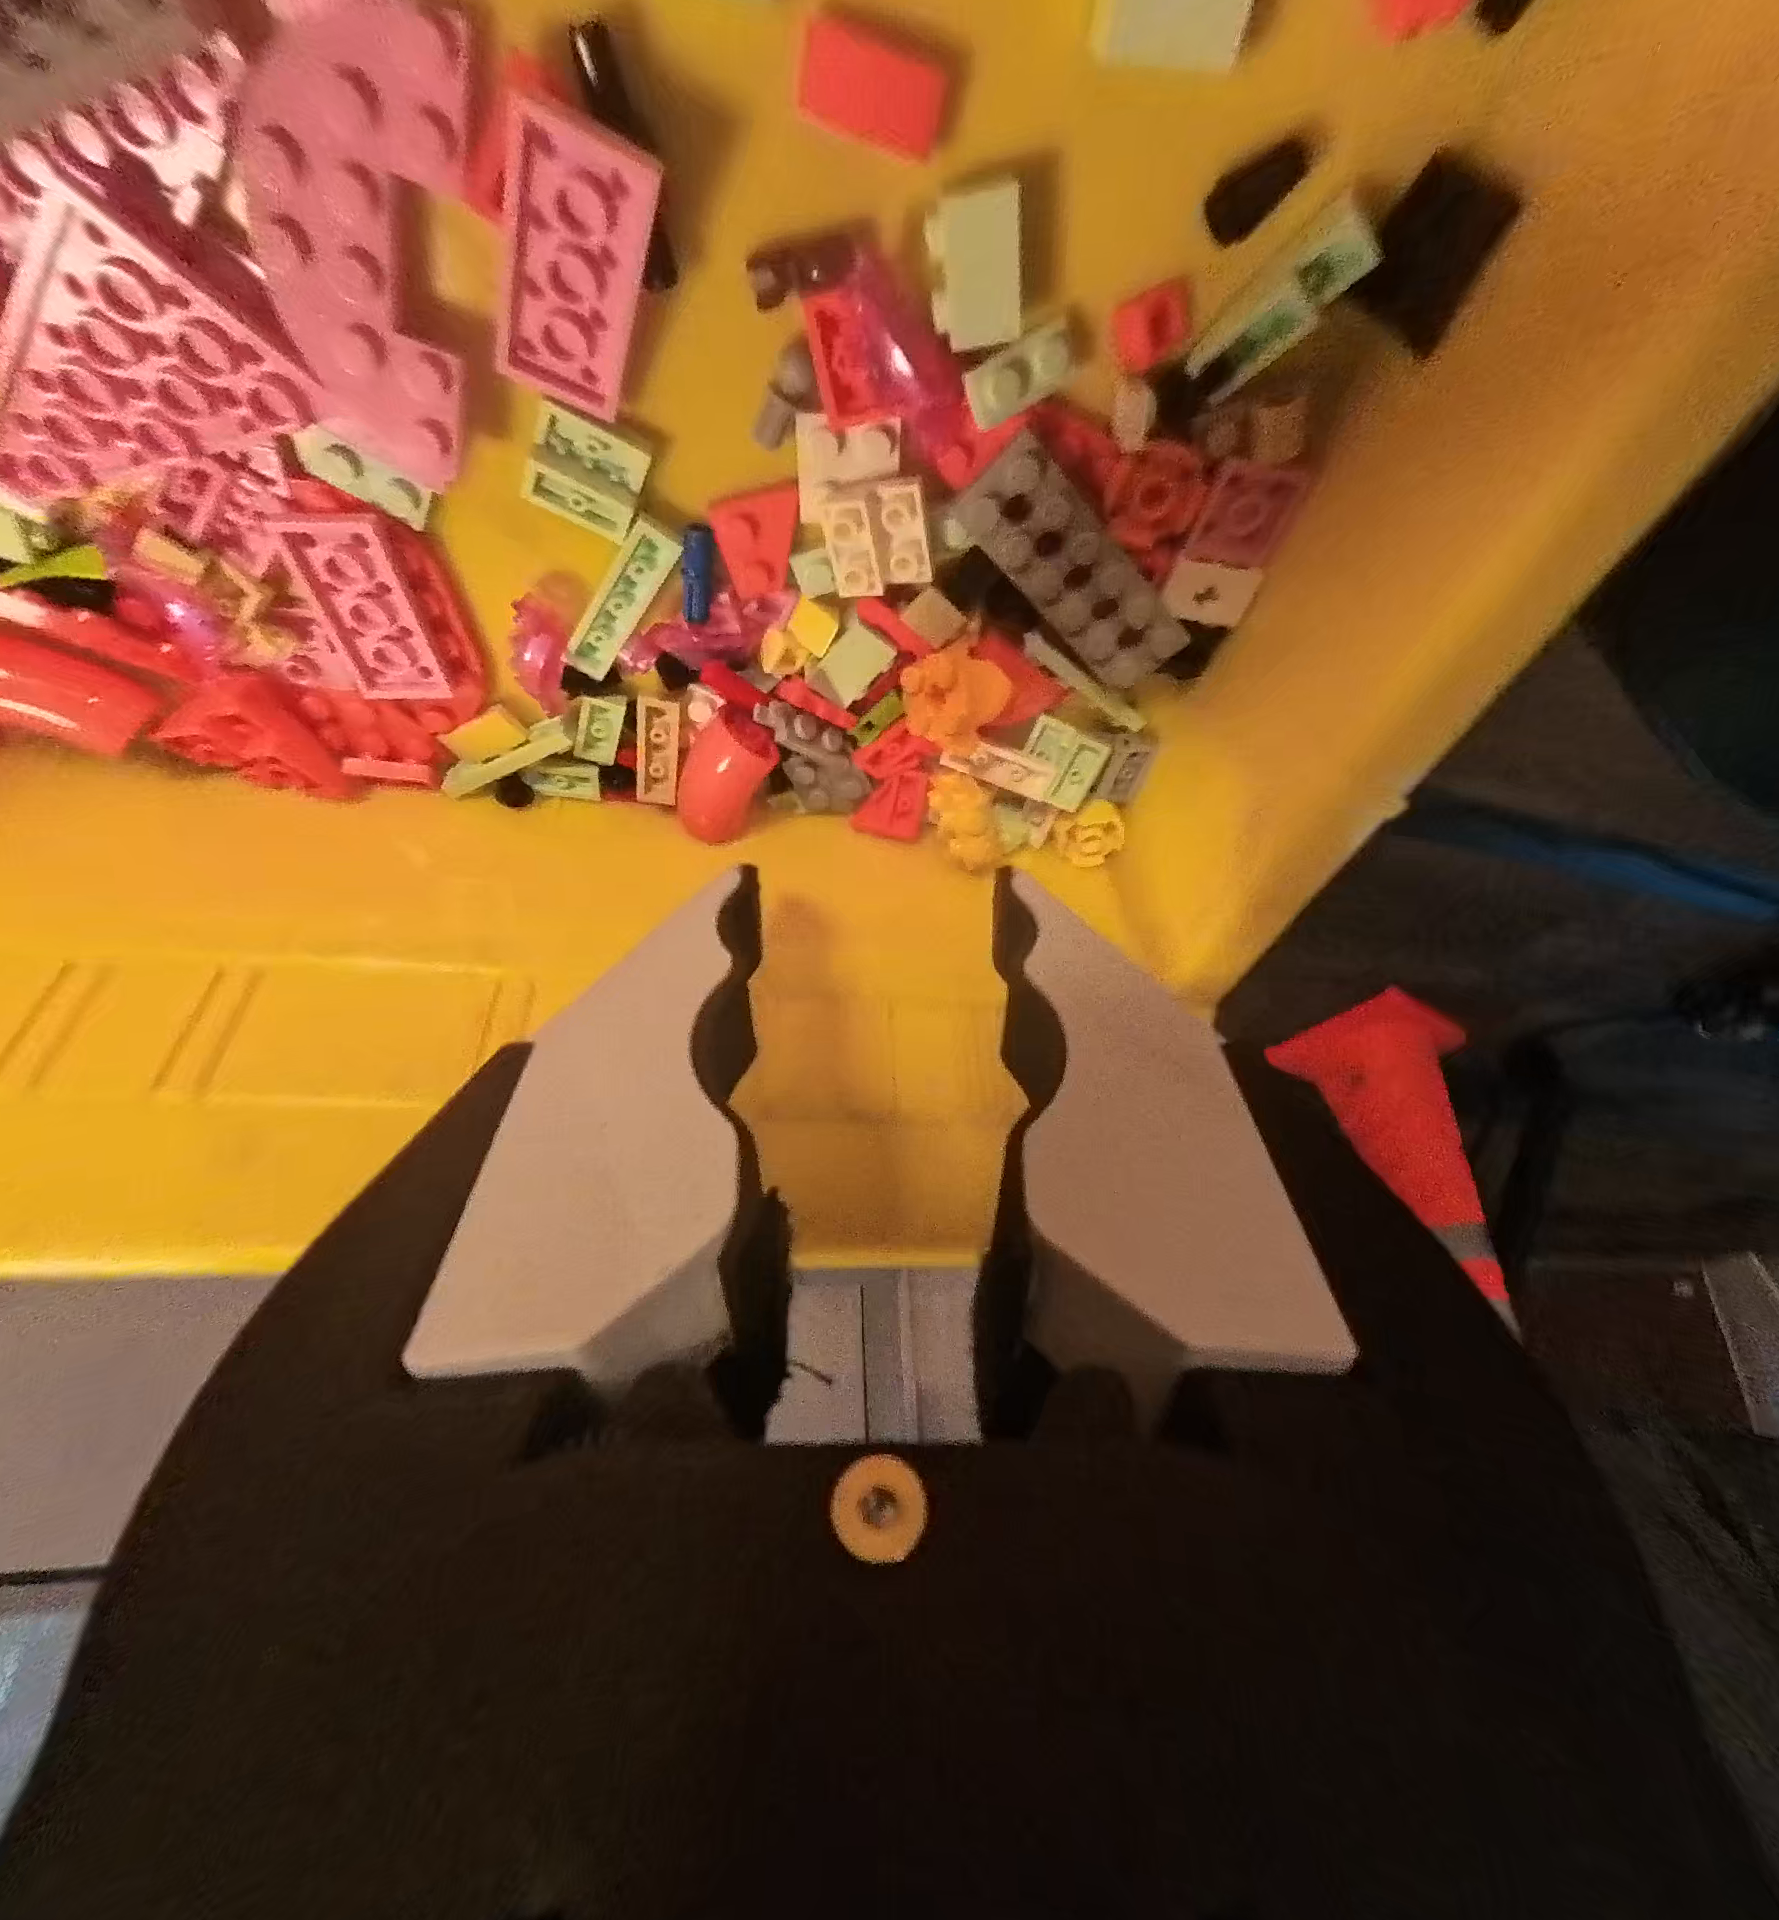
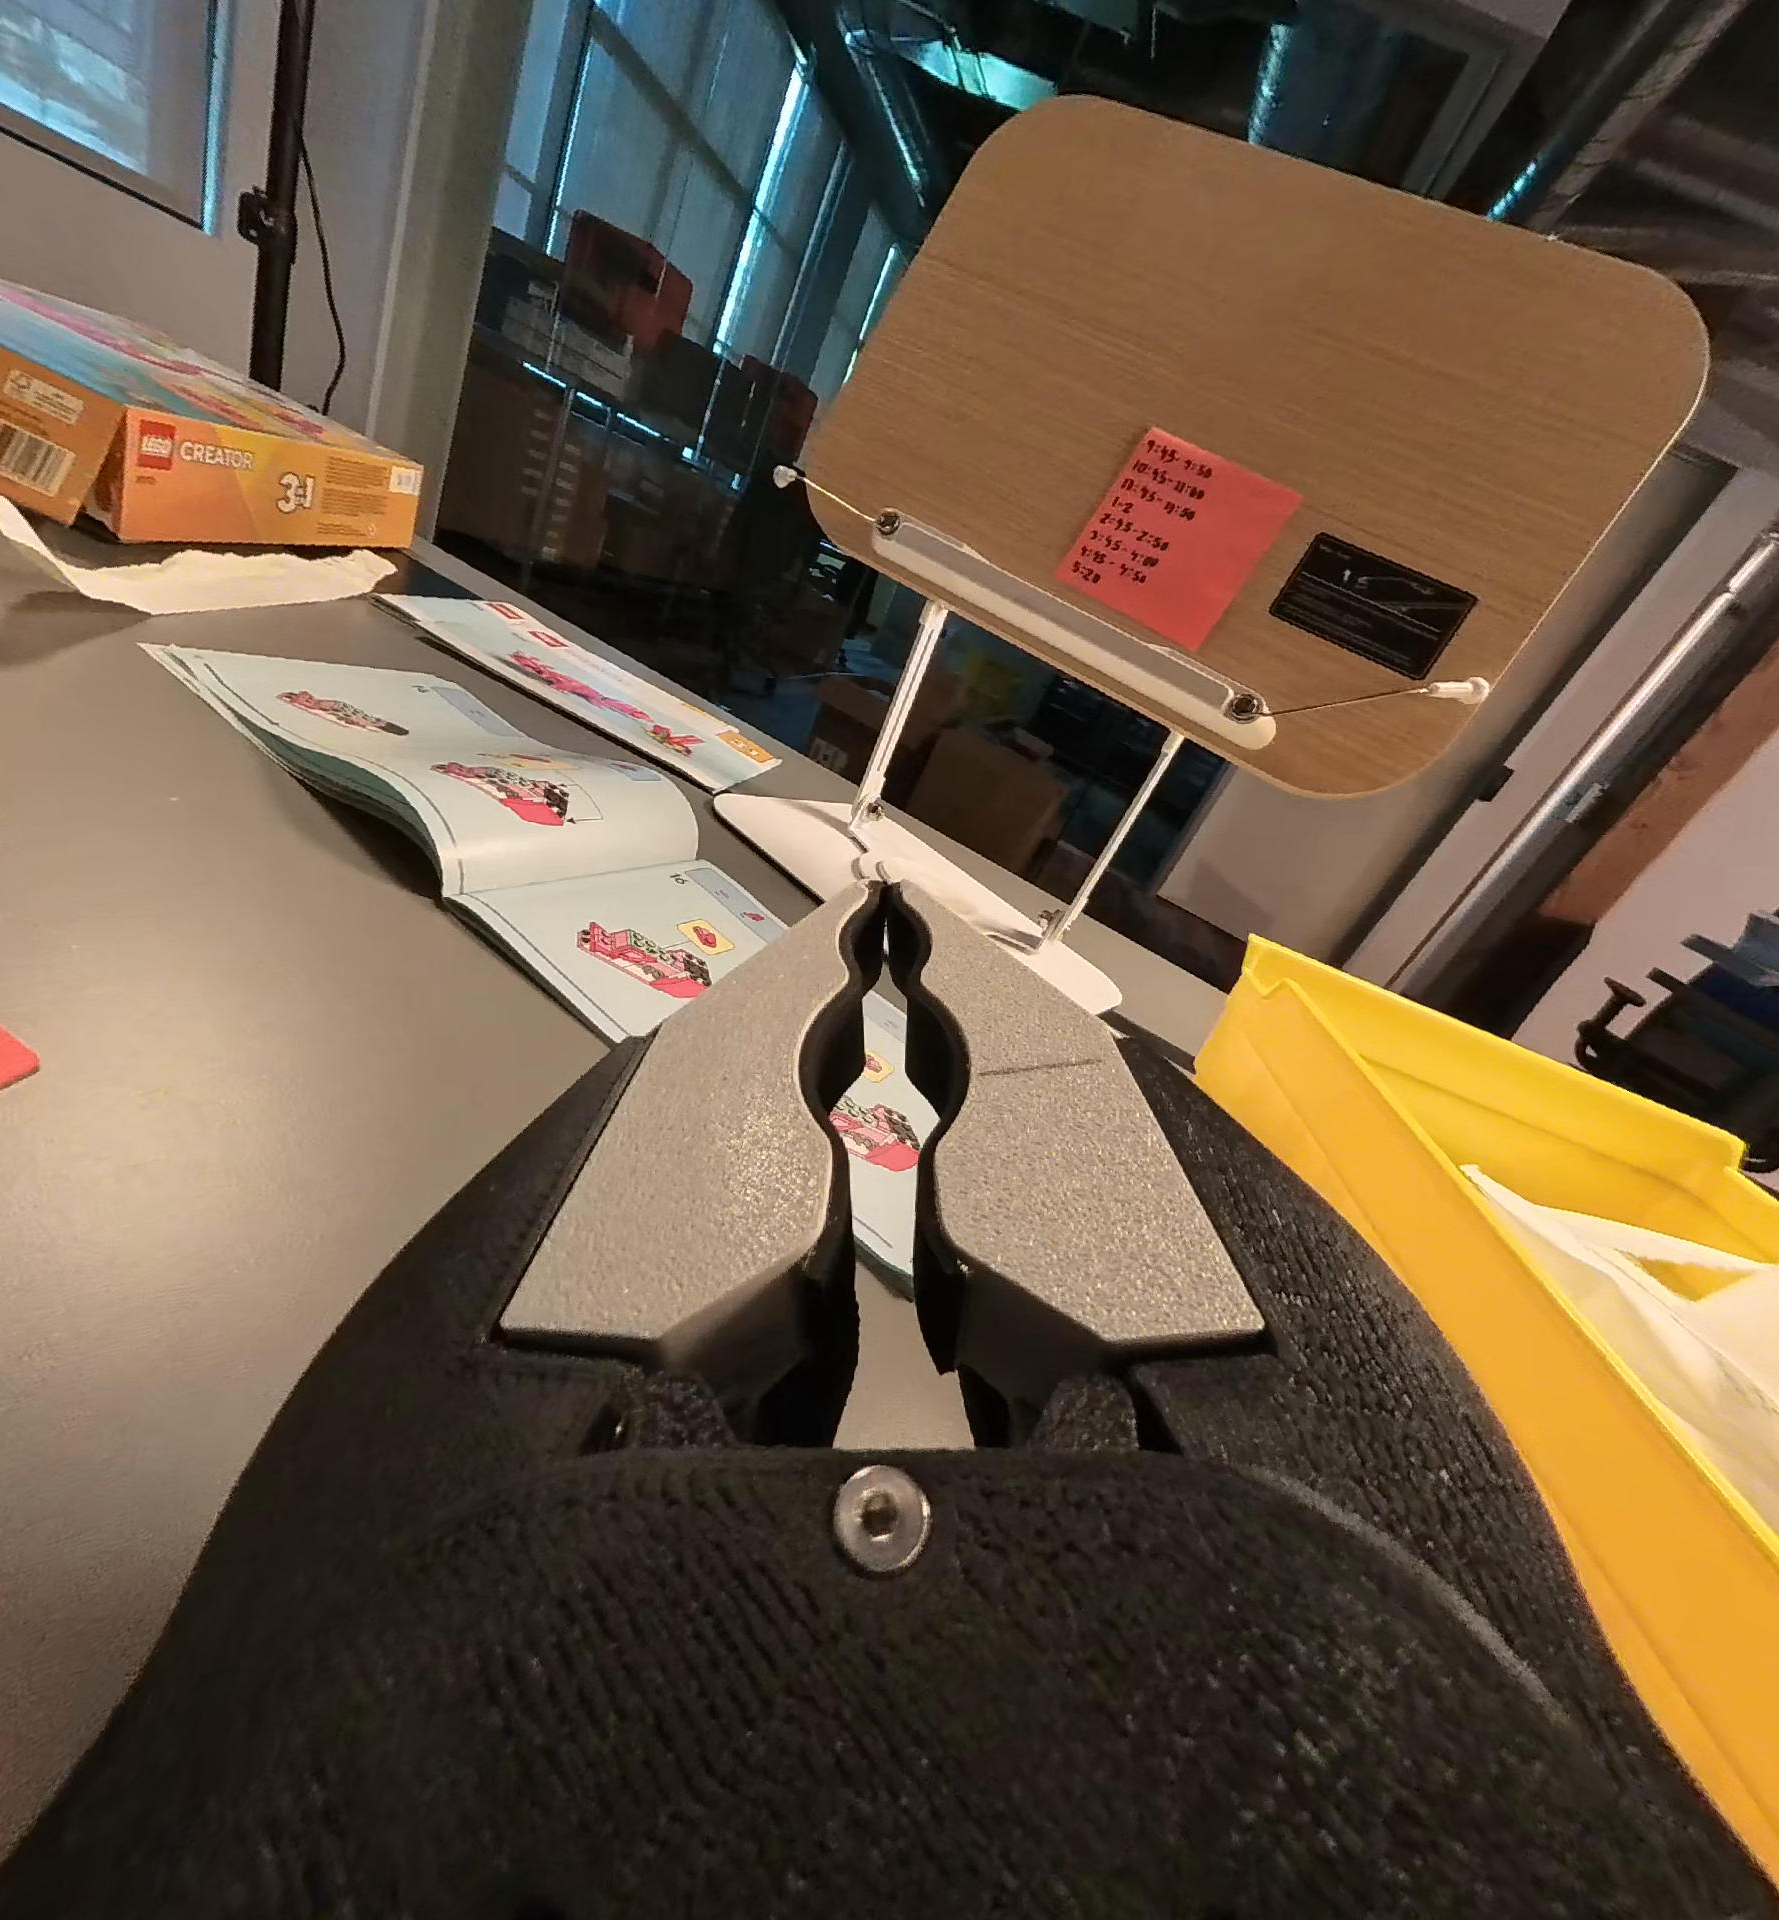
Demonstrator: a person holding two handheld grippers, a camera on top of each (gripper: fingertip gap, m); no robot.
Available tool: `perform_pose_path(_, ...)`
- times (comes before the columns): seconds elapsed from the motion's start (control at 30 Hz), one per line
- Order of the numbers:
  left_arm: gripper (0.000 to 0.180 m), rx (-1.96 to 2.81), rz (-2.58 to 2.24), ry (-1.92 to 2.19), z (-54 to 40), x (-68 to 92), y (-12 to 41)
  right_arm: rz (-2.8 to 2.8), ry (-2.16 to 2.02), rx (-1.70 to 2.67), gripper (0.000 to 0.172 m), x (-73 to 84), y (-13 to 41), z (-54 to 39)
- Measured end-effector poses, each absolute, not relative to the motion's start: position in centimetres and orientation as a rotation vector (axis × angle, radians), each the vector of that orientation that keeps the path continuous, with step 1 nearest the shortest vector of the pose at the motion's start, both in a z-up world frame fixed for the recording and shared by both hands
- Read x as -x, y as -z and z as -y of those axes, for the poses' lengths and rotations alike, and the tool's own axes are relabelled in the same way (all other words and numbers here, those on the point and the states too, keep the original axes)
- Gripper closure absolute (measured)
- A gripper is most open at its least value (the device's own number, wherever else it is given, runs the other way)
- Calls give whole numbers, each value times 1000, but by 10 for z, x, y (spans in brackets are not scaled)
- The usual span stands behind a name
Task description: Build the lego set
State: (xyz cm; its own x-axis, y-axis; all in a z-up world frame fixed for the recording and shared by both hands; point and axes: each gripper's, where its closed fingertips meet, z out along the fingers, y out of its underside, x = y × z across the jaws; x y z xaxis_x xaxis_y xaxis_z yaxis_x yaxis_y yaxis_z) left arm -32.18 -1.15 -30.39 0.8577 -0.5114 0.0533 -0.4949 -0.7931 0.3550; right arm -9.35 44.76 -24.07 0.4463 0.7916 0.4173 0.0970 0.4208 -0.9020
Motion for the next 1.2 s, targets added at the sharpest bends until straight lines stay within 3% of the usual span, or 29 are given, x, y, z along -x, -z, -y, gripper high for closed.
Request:
perform_pose_path(0.37, 120, -2591, 861, 73, 3, 324, 334, 1034, -549, 1063, 172, 94, 241, -448)
perform_pose_path(0.53, 78, -2638, 929, 316, -23, 342, 337, 1035, -548, 1063, 172, 94, 241, -448)
perform_pose_path(0.63, 99, -2773, 920, 484, -50, 352, 325, 1034, -549, 1063, 172, 93, 241, -448)
perform_pose_path(0.7, 104, -2793, 881, 382, -44, 345, 319, 1033, -549, 1063, 172, 93, 241, -448)
perform_pose_path(0.77, 121, -2741, 862, 156, -23, 328, 316, 1034, -549, 1062, 172, 94, 241, -448)
perform_pose_path(0.9, 122, -2518, 846, 80, 16, 324, 318, 1035, -548, 1062, 172, 94, 241, -448)
perform_pose_path(1.0, 148, -2403, 867, 50, 33, 322, 322, 1036, -548, 1062, 172, 94, 241, -448)
perform_pose_path(1.2, 163, -2439, 843, 26, 28, 319, 330, 1036, -547, 1062, 172, 94, 241, -448)
